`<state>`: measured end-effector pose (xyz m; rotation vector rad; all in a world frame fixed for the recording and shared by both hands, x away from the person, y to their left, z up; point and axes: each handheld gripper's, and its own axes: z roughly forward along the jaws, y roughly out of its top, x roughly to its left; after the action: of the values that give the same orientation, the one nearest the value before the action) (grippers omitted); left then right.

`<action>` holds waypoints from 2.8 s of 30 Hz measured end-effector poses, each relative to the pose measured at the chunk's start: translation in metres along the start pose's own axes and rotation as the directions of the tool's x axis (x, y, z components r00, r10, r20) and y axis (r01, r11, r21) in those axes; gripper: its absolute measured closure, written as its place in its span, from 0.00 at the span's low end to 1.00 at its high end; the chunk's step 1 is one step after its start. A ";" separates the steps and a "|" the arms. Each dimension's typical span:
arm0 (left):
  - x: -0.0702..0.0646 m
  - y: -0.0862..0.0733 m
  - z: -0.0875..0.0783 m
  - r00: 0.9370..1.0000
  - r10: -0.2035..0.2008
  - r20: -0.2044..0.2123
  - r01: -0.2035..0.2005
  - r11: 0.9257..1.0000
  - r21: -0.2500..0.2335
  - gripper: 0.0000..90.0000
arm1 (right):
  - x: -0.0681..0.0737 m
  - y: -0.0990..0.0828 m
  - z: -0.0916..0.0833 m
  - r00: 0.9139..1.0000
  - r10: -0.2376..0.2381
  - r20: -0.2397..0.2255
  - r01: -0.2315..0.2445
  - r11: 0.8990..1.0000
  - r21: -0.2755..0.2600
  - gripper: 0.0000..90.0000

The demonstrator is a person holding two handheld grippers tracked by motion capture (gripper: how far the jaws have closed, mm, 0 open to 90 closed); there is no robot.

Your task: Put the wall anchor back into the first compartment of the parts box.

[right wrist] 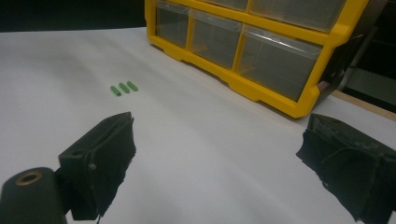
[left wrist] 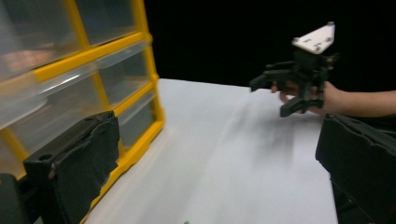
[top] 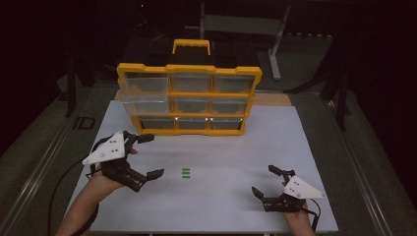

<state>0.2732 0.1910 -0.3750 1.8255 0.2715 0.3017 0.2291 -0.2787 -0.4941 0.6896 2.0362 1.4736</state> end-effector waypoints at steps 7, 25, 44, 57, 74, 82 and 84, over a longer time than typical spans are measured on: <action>0.008 0.003 0.023 0.996 0.028 0.085 -0.031 0.999 0.037 0.02 | 0.001 0.000 0.000 1.000 0.005 -0.006 -0.005 1.000 0.004 0.10; 0.030 -0.020 0.069 0.990 0.016 0.140 -0.038 0.987 0.154 0.14 | 0.000 -0.001 0.000 1.000 0.002 -0.006 -0.002 1.000 0.009 0.10; 0.056 -0.081 0.104 0.985 -0.117 0.129 0.066 0.937 0.343 0.36 | -0.002 -0.003 0.001 1.000 0.006 0.002 -0.006 1.000 0.007 0.10; 0.055 -0.105 0.117 0.985 -0.134 0.108 0.069 0.882 0.467 0.66 | -0.001 -0.003 0.002 1.000 0.007 -0.005 -0.007 1.000 0.016 0.10; 0.053 -0.112 0.135 0.992 -0.059 0.116 -0.017 0.823 0.568 0.84 | -0.001 -0.003 0.001 1.000 0.013 -0.006 -0.013 1.000 0.016 0.10; 0.051 -0.108 0.139 0.990 -0.042 0.133 -0.045 0.807 0.589 0.93 | -0.001 -0.003 0.002 1.000 0.012 -0.009 -0.012 1.000 0.023 0.10; 0.050 -0.107 0.139 0.991 -0.038 0.130 -0.048 0.800 0.599 0.93 | -0.001 -0.003 0.002 1.000 0.008 -0.009 -0.008 1.000 0.021 0.10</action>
<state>0.3650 0.1107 -0.5110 2.4703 0.2869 0.0893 0.2307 -0.2786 -0.4974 0.7013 2.0611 1.4639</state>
